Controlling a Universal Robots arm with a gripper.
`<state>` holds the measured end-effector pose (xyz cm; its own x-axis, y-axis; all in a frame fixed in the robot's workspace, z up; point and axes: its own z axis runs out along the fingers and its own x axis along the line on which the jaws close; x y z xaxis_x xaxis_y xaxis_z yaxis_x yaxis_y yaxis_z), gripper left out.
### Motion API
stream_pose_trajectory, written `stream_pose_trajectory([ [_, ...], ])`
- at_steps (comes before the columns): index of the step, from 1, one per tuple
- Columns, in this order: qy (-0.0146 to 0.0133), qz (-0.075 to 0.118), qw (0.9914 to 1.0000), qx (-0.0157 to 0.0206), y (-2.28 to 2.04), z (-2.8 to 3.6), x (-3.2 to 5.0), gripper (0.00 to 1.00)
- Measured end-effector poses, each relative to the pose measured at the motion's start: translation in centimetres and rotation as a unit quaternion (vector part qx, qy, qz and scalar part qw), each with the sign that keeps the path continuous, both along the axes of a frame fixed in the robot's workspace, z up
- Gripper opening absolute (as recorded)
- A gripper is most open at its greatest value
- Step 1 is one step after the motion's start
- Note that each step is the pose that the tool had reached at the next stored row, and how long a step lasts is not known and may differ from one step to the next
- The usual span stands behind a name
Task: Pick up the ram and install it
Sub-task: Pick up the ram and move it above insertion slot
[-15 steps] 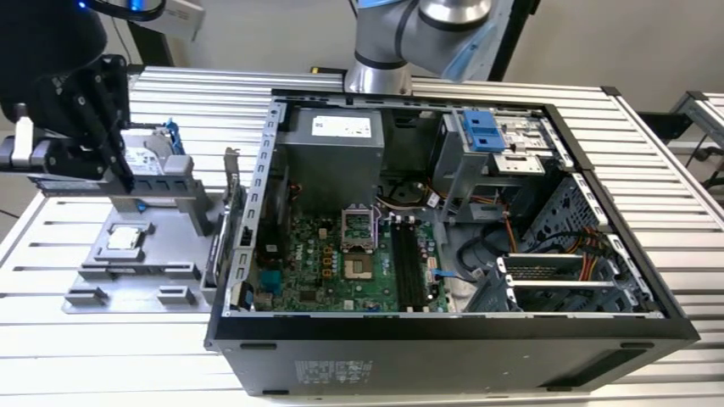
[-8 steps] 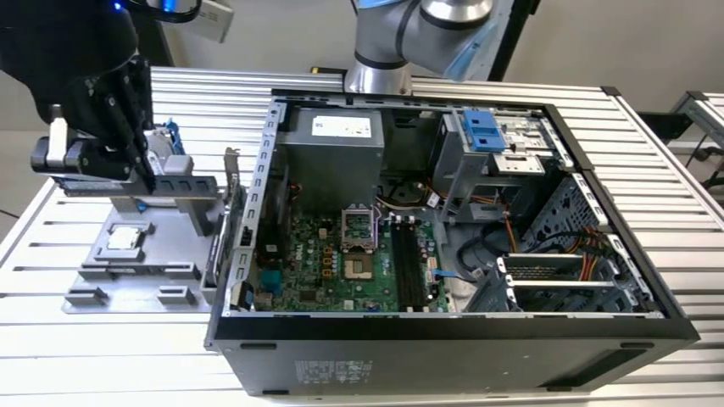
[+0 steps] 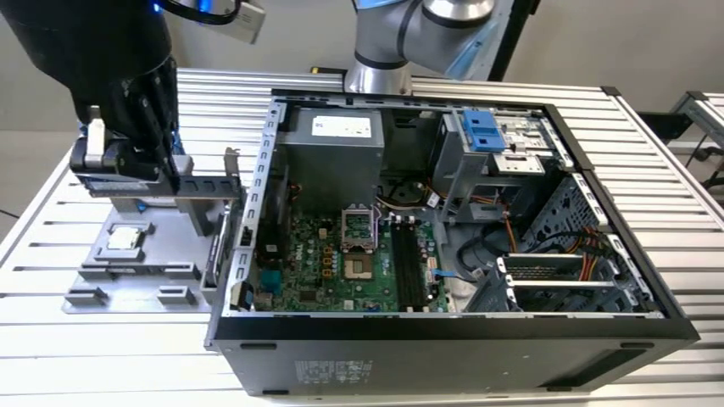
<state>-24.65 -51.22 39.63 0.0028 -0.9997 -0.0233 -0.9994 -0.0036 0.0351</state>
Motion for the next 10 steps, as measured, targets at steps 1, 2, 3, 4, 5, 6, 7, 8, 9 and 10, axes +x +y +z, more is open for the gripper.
stream_pose_trajectory([
  [1,0.0001,0.0,1.0,0.0,0.0,0.0,0.27,0.0],
  [2,0.0002,0.0,1.0,0.0,0.0,0.0,0.54,0.0],
  [3,0.0002,0.001,1.0,0.0,0.0,0.0,0.8,0.0],
  [4,0.0003,0.001,1.0,0.0,0.0,0.0,1.09,0.0],
  [5,0.0004,0.001,1.0,0.0,0.0,0.0,1.36,0.0],
  [6,0.0004,0.001,1.0,0.0,0.0,0.0,1.61,0.0],
  [7,0.0005,0.001,1.0,0.0,0.0,0.0,1.87,0.0],
  [8,0.0006,0.002,1.0,0.0,0.0,0.0,2.17,0.0],
  [9,0.0006,0.002,1.0,0.0,0.0,0.0,2.43,0.0],
  [10,0.0007,0.002,1.0,0.0,0.0,0.0,2.69,0.0],
])
